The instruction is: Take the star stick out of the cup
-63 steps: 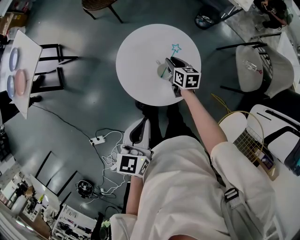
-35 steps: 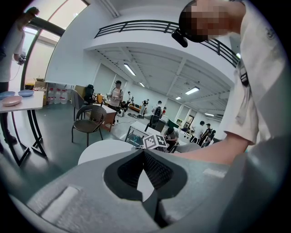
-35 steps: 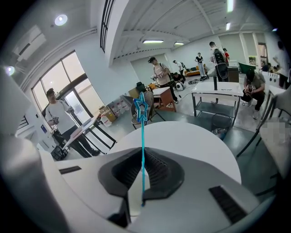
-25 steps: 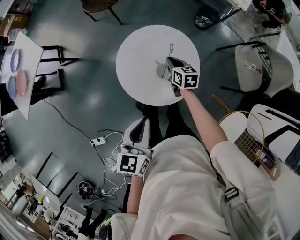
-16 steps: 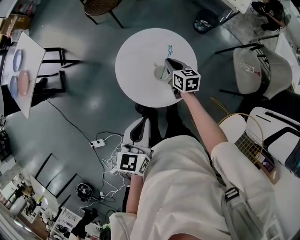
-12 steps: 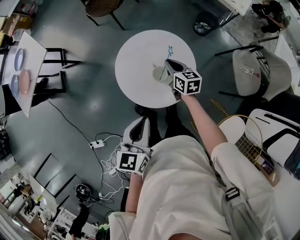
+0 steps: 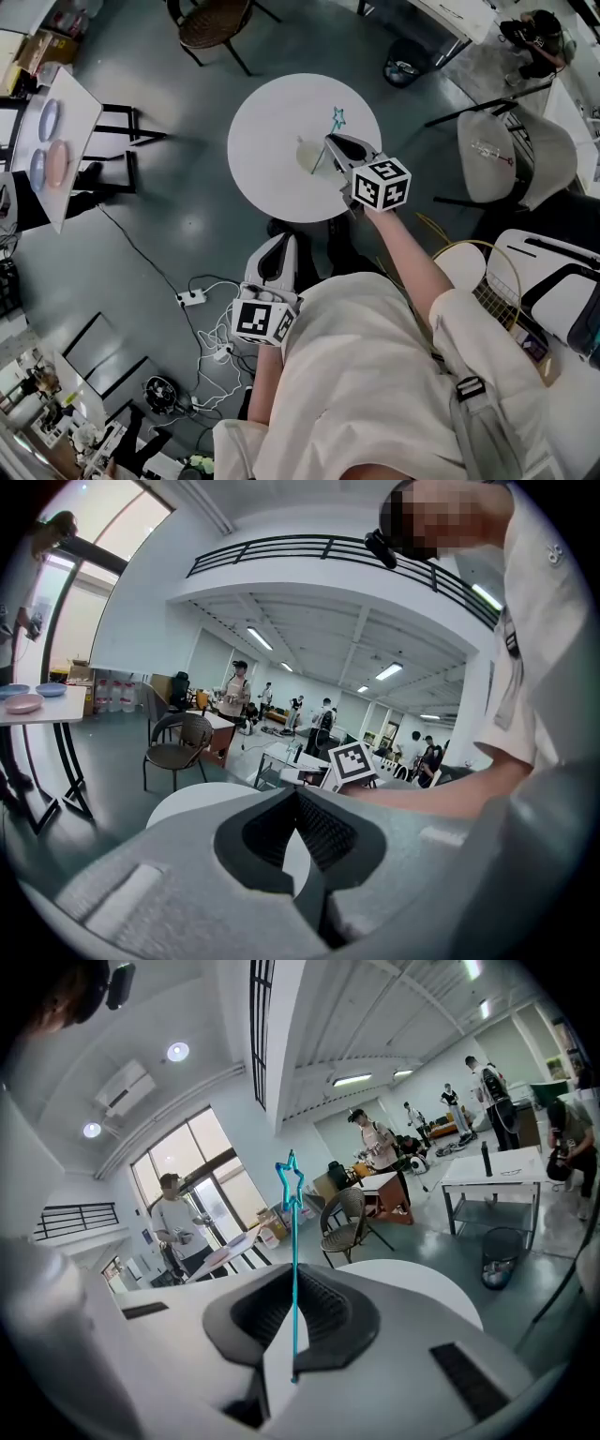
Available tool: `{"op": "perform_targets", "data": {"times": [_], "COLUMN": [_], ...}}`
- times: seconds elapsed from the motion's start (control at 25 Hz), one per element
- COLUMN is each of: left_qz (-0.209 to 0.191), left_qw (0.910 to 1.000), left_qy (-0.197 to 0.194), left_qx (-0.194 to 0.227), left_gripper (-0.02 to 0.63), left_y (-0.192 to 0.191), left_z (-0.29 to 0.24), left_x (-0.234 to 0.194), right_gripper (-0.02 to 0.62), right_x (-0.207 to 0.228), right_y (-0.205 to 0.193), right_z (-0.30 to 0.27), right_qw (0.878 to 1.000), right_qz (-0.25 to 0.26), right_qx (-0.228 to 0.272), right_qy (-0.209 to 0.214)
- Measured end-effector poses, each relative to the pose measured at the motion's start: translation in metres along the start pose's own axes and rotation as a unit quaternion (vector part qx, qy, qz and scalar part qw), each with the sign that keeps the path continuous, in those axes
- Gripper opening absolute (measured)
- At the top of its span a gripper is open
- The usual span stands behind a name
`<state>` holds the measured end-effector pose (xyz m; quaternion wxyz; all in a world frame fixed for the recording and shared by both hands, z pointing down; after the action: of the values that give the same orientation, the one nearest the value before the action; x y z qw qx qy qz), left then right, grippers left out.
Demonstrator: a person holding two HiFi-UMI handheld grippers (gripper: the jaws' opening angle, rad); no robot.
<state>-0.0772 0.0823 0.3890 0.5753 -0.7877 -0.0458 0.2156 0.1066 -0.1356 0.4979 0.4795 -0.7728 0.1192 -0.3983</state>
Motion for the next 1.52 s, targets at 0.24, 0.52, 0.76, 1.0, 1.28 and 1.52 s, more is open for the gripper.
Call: {"op": "perform_targets", "data": {"times": [0.24,0.52,0.76,1.0,1.28,1.52], "left_qz": [-0.004,-0.007,-0.01,-0.018,-0.028,-0.026], "left_qw": [0.9999,0.9998,0.9998,0.9998,0.9983,0.9956], "left_qy": [0.007,0.012,0.014,-0.002,-0.046,-0.084], "left_qx": [0.014,0.014,0.01,0.007,0.023,0.031], "left_gripper": [0.006,0.006,0.006,0.006,0.006,0.006], "left_y": [-0.005,-0.008,-0.014,-0.006,-0.007,-0.016], "left_z": [-0.002,-0.007,0.018,0.016,0.034,0.077], "left_x": [0.017,0.036,0.036,0.031,0.025,0.018], "right_gripper": [0.023,0.023,0.023,0.023,0.023,0.023], "right_x": [-0.018,-0.042,-0.078,-0.097,-0.128,-0.181], "right_y": [0.018,0.033,0.018,0.011,-0.007,-0.032], "right_z": [0.042,0.091,0.124,0.14,0.162,0.186], "right_qw": [0.998,0.991,0.987,0.985,0.99,0.992], "right_qz": [0.011,0.025,0.022,0.04,0.062,0.077], "right_qx": [0.018,0.031,0.031,0.021,0.031,0.038], "right_qy": [0.057,0.125,0.157,0.166,0.125,0.092]}}
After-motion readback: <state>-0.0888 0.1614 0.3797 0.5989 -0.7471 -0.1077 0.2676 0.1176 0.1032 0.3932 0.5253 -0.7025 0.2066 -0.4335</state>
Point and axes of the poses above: the fingertips, and each gripper's own axes: z backward along the fingers, x to its right, y out of its top, the point moved 10 cm from there along z, backward along the fingers, and after that the axes turned 7 degrees about x, right-handed, at the moved point
